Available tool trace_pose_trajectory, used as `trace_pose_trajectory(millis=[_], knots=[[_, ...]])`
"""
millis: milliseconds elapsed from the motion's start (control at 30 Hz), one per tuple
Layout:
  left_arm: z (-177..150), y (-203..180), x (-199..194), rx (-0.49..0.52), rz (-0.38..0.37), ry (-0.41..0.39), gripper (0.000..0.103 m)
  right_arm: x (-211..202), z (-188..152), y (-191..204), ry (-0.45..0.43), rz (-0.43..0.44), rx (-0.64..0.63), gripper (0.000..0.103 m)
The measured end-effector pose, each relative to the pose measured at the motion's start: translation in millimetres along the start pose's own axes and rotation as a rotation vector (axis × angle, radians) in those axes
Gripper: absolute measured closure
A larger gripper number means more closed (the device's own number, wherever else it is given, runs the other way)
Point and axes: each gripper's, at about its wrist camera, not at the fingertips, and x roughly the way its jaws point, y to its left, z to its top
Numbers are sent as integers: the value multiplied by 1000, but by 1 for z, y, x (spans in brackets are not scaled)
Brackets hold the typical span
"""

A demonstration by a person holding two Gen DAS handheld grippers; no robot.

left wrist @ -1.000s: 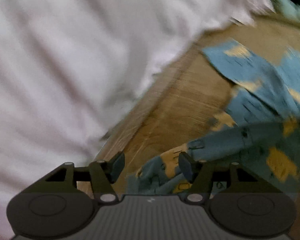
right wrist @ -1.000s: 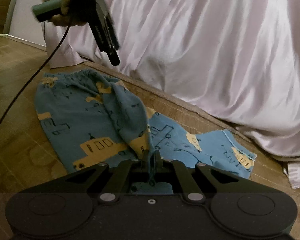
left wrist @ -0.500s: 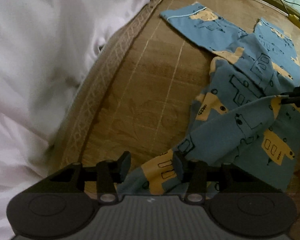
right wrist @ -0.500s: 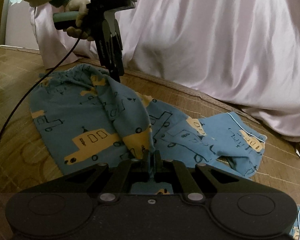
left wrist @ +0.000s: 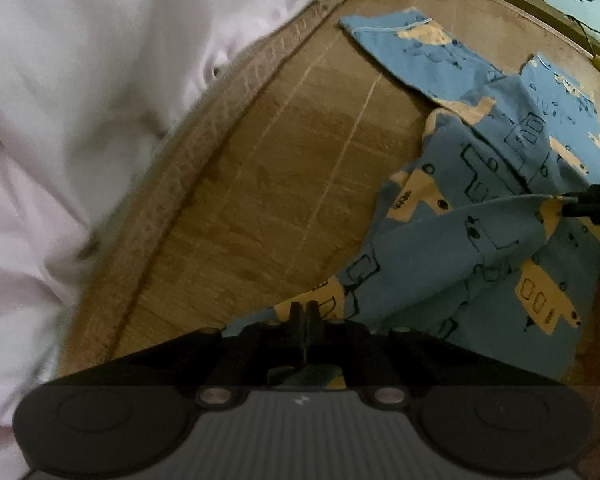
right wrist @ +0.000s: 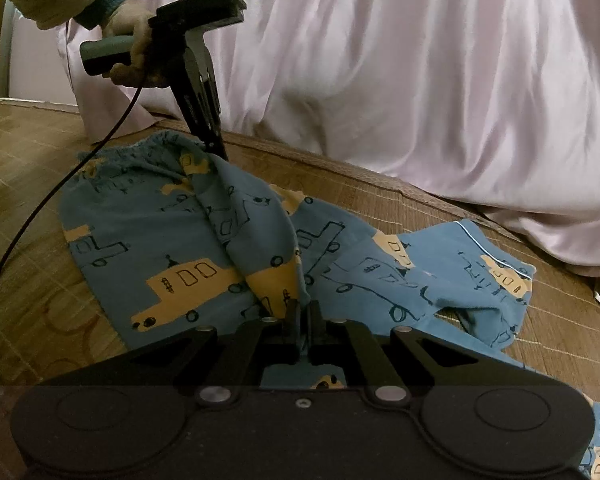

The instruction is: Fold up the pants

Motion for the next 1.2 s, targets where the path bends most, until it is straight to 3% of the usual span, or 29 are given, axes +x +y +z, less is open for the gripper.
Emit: trace_pose_trajectory(millis=[33,67,100,167,267,433,500,600,833,1200], knots=[[0,-3,-2,28,28,-6,97,0,0,0,1,0,-1,101],[0,-5,-2,55,51,-1,82,0,0,0,1,2,-2,101],[1,-6,-3,75,62,9,59,1,-1,0,2,2,-1,101],[2,-8,-2,101,94,12,45,2,-1,0,3,3,0,101],[4,-7,3,111,88,26,45,3,-1,-1,5,6,8,101],[3,1,12,47,33,56,54,5,-2,-3,9,9,19,101],[2,6,13,2,-9,56,74,6,-2,-3,9,10,22,101],[-2,1,13,8,3,27,98,7,-2,-3,10,10,25,101],[-15,-8,0,-42,80,-47,101,3,0,-4,-1,3,23,101],[-46,-32,-66,-152,240,-242,101,-21,12,4,-61,-20,-31,101]])
